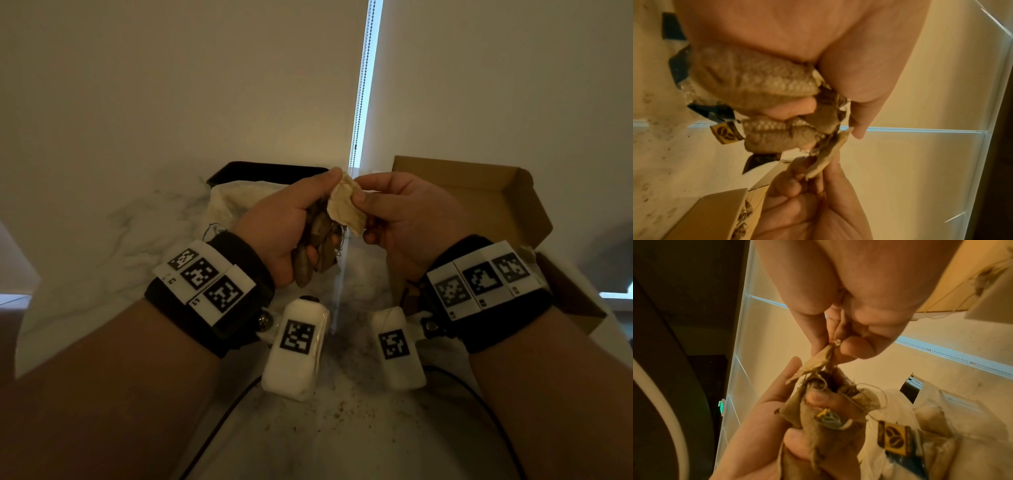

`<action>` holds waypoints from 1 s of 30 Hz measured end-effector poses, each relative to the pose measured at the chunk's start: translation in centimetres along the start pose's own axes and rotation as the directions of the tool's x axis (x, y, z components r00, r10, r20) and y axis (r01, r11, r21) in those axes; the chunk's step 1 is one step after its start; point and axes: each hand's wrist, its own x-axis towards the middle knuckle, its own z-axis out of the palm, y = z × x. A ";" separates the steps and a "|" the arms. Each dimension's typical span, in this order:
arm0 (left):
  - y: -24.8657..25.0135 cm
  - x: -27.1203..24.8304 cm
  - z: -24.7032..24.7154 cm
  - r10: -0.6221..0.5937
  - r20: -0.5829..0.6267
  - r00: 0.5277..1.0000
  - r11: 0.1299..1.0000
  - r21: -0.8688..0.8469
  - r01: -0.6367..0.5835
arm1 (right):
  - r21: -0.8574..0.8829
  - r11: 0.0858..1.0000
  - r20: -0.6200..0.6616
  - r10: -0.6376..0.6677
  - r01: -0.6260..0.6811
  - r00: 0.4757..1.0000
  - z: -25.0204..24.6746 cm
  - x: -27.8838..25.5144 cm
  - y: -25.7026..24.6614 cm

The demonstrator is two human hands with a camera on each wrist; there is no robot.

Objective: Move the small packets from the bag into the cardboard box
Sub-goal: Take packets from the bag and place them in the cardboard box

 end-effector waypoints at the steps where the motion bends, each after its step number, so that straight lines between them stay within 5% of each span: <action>1: -0.1 0.0 -0.1 -0.006 -0.002 1.000 1.000 0.017 0.006 | -0.014 1.000 0.002 -0.003 0.003 1.000 0.1 -0.1 -0.1; 11: -0.1 0.7 -0.6 0.029 -0.069 0.997 0.999 -0.028 -0.031 | 0.100 0.995 0.033 0.025 -0.029 0.999 0.4 -0.5 -0.4; 18: -0.1 1.3 -1.2 -0.006 -0.246 0.969 0.997 -0.075 -0.012 | 0.080 0.996 -0.048 -0.034 0.038 0.998 -0.3 -0.2 -0.6; 30: -0.2 0.3 0.1 0.151 -0.084 0.985 0.989 0.009 -0.151 | 0.061 0.997 -0.044 -0.034 0.037 0.998 -0.4 -0.2 -0.5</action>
